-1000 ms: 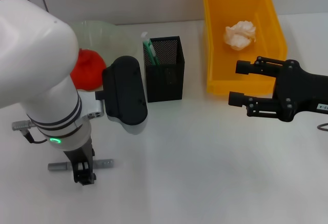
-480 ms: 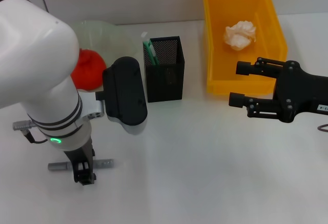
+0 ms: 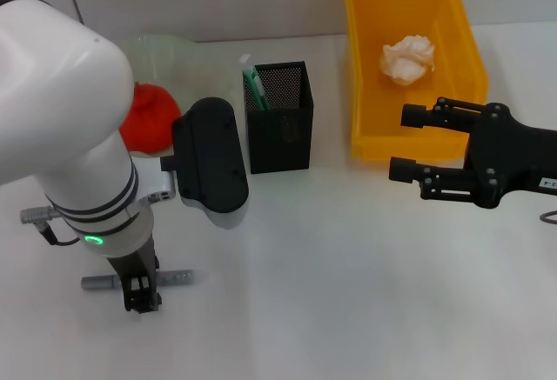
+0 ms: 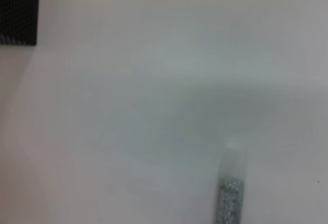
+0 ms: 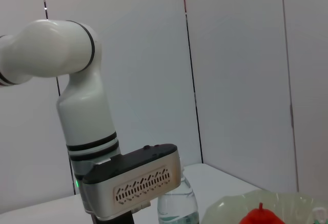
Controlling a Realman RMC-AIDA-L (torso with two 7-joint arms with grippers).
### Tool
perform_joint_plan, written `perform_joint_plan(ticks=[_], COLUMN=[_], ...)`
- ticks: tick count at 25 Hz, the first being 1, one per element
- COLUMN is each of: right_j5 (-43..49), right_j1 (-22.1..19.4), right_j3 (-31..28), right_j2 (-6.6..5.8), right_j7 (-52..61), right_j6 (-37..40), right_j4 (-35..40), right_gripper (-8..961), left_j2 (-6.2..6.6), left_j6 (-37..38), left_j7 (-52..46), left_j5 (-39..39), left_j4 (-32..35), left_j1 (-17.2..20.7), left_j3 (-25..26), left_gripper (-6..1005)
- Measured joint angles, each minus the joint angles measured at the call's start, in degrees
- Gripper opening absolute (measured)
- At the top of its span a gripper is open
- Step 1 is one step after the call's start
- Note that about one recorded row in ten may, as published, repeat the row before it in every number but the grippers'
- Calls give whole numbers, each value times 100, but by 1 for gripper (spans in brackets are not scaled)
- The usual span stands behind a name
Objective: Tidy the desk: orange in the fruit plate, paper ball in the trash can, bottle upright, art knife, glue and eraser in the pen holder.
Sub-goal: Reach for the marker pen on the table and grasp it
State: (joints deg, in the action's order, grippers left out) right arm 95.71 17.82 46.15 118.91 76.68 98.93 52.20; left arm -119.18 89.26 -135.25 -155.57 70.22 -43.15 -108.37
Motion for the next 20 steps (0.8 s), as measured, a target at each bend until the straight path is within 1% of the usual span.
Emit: perform_joint_plan(ticks=[13, 20], right_j5=[0, 0], right_j1=[-14, -32], right_j3=[-2, -1], right_j2=[0, 0], right_j7=[10, 25], right_j6=[32, 43], right_j4=[5, 26], right_gripper=[762, 761], left_j2=[0, 0], left_j6=[-23, -35], left_j7=[-19, -83], left_j5=[-3, -7], left_j4=[0, 0], left_j1=[0, -5], left_j3=[2, 7], left_gripper=[435, 326])
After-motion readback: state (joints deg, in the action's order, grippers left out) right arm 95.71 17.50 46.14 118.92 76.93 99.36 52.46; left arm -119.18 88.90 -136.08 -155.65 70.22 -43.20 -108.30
